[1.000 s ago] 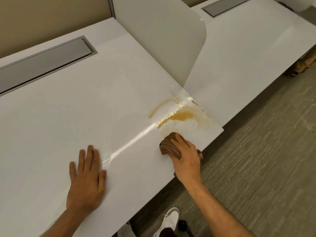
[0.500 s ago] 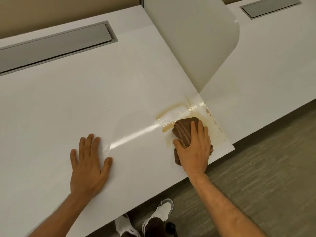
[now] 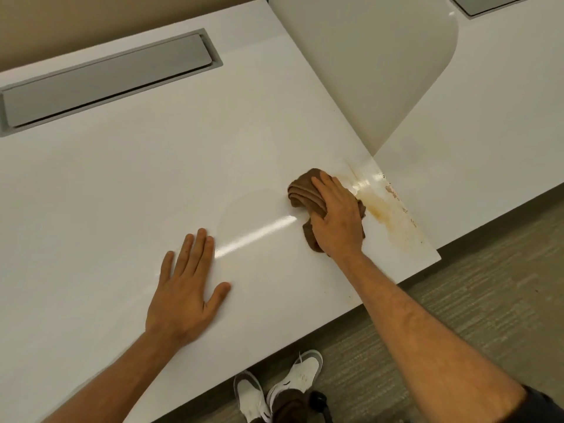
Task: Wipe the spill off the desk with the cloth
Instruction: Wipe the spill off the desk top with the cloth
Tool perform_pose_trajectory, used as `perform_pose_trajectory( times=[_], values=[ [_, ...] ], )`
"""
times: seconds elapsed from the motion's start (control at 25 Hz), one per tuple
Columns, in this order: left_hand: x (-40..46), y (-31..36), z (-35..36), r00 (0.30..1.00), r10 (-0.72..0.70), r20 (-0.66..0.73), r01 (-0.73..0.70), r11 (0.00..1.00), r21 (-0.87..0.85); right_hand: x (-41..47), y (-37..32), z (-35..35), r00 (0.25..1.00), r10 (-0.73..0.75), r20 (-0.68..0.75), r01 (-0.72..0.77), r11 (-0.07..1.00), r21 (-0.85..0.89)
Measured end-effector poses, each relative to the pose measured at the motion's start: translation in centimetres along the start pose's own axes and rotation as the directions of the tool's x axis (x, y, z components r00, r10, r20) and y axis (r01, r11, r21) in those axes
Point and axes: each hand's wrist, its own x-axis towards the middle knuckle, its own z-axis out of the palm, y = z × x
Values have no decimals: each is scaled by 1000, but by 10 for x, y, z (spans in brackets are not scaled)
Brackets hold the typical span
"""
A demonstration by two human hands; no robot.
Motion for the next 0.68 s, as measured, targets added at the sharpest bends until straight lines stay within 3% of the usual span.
perform_pose_trajectory(
  times=[0.2, 0.32, 0.56, 0.6, 0.68],
  values=[
    [-5, 4, -2, 1000, -4, 9, 4, 1000, 2, -19, -7, -7, 968, -160, 191, 147, 986, 78],
    [-3, 6, -4, 1000, -2, -4, 2, 1000, -4, -53, -9, -8, 949, -222, 224, 210, 975, 80],
    [-7, 7, -3, 1000, -1, -14, 1, 1000, -9, -152, -27, -13, 962, -196, 190, 193, 981, 35],
    [-6, 6, -3, 1000, -2, -13, 2, 1000, -5, -155, -27, -14, 972, -154, 177, 140, 986, 89],
    [-5, 6, -3, 1000, -3, -9, 3, 1000, 6, -143, -31, -27, 979, 87, 185, -141, 942, 304]
  ],
)
